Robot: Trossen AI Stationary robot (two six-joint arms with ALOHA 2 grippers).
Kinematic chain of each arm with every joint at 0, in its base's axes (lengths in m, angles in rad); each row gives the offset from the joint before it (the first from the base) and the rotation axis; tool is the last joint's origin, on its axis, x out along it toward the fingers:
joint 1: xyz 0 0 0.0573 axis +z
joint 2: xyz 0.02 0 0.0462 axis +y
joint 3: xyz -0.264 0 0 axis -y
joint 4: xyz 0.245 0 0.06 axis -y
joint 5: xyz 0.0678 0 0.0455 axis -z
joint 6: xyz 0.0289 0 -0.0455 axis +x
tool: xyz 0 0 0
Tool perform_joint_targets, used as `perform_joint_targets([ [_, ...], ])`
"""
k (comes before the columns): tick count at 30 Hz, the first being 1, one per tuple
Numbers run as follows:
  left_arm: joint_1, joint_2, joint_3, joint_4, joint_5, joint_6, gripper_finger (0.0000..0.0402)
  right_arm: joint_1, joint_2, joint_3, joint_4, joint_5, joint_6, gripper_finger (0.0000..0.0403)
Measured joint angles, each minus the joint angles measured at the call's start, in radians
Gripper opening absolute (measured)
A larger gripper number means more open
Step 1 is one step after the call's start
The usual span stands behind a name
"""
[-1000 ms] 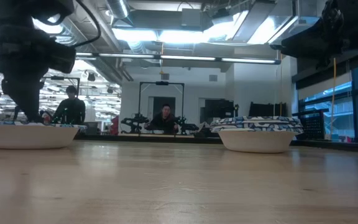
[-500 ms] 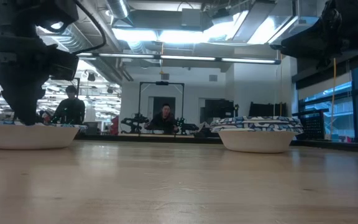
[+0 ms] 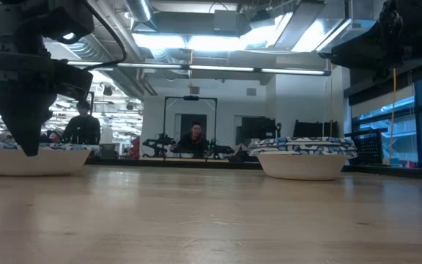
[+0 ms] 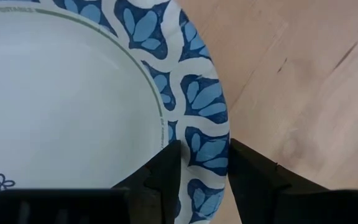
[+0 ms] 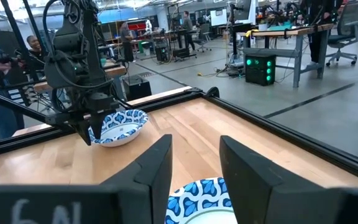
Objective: Nest bowls inside each other
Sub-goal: Stack the blue bowl on the blue bowls
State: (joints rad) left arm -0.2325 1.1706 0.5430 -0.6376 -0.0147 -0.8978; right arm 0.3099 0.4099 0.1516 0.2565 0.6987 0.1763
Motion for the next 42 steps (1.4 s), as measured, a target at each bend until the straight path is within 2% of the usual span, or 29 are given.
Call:
perform_joint_targets([
  [6,0.0,0.0,0.0,0.0,-0.001,0.001,0.0107,0.0,0.0,0.0,-0.001,0.0,-0.001,0.0136],
  [18,0.001,-0.001,0.0,0.002,0.005,0.028,0.0018,0.0,0.0,0.0,-0.006,0.0,0.0,0.0136],
  [25,0.001,0.0,0.017,0.006,-0.017,0.076,0.0003,0.0,0.0,0.0,-0.006,0.0,-0.001,0.0136],
  [29,0.036,0.0,0.07,0.009,-0.05,0.156,0.0002,0.0,0.0,0.0,-0.007,0.0,0.002,0.0136],
  [37,0.151,0.0,0.209,0.018,-0.047,0.362,0.0002,0.0,0.0,0.0,-0.007,-0.001,0.002,0.0136],
  [42,0.21,0.0,0.274,0.126,-0.043,0.479,0.0002,0.0,0.0,0.0,-0.007,-0.001,0.002,0.0136],
])
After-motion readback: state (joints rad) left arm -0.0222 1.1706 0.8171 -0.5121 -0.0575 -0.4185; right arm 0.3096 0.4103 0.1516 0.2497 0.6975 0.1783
